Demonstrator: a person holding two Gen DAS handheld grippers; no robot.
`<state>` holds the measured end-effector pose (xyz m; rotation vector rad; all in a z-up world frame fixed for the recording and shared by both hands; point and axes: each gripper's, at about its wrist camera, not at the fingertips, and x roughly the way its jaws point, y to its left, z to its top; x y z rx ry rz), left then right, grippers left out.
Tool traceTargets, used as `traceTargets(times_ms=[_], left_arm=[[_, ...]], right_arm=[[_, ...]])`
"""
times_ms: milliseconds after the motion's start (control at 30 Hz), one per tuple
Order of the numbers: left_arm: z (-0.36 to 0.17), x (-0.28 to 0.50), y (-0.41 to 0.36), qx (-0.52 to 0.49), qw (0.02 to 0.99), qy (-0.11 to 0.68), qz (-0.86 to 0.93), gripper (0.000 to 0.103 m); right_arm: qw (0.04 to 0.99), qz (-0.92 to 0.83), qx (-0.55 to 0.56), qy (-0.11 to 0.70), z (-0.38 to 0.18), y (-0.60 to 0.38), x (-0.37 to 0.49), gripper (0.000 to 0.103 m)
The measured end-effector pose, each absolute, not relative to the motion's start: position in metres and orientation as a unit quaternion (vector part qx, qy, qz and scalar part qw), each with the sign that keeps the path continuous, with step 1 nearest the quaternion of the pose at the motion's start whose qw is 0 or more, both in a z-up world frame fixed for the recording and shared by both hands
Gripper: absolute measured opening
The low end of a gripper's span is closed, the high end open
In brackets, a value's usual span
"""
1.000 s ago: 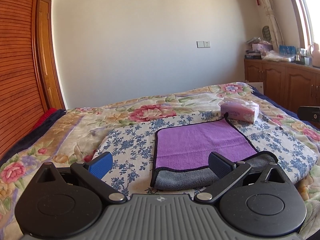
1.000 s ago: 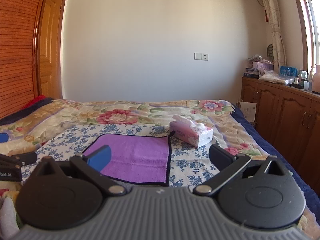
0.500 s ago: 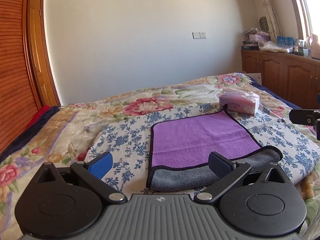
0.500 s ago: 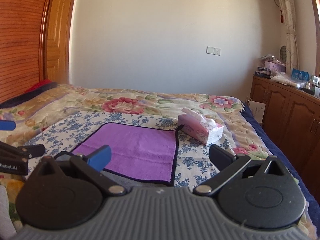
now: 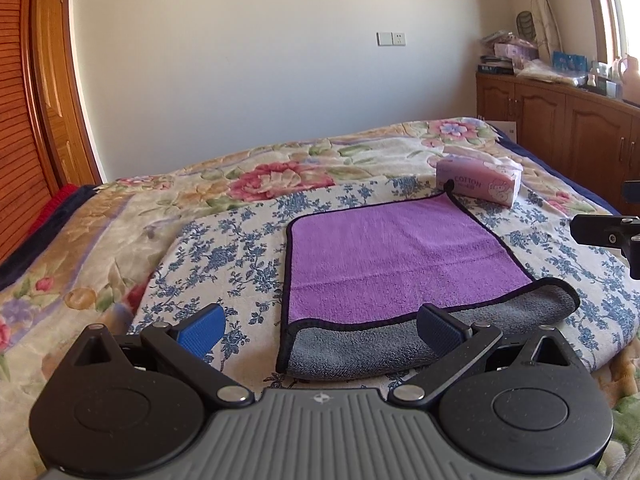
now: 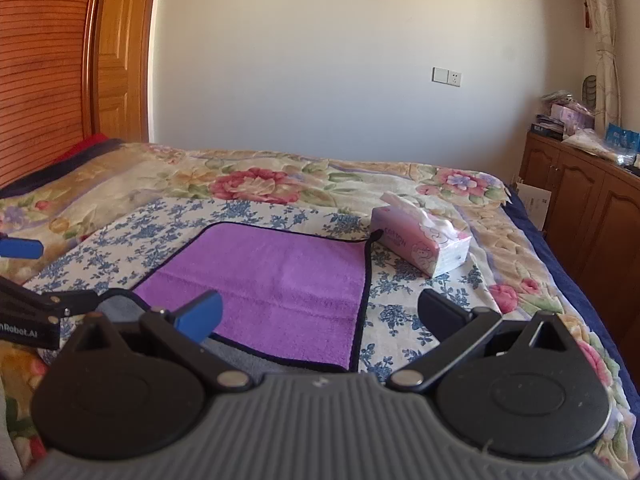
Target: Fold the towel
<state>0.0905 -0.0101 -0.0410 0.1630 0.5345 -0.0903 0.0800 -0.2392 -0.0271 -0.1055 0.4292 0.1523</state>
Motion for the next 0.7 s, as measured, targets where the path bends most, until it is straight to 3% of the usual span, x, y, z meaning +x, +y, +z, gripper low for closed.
traceTargets(times_ms=[400,700], left_arm=[[-0.059,0.132,0.000,0.085,0.951,0.294,-0.049,0.103],[-0.071,0.156,0.010,0.063,0.943,0.321,-0.066,0.095]], right_arm=[[0.959,0.097,-0.059,0.259,-0.043,-0.242,0.110,0.103],[0.948,0.104,-0.058,0.294,-0.056,-0.247,0.128,0.103]])
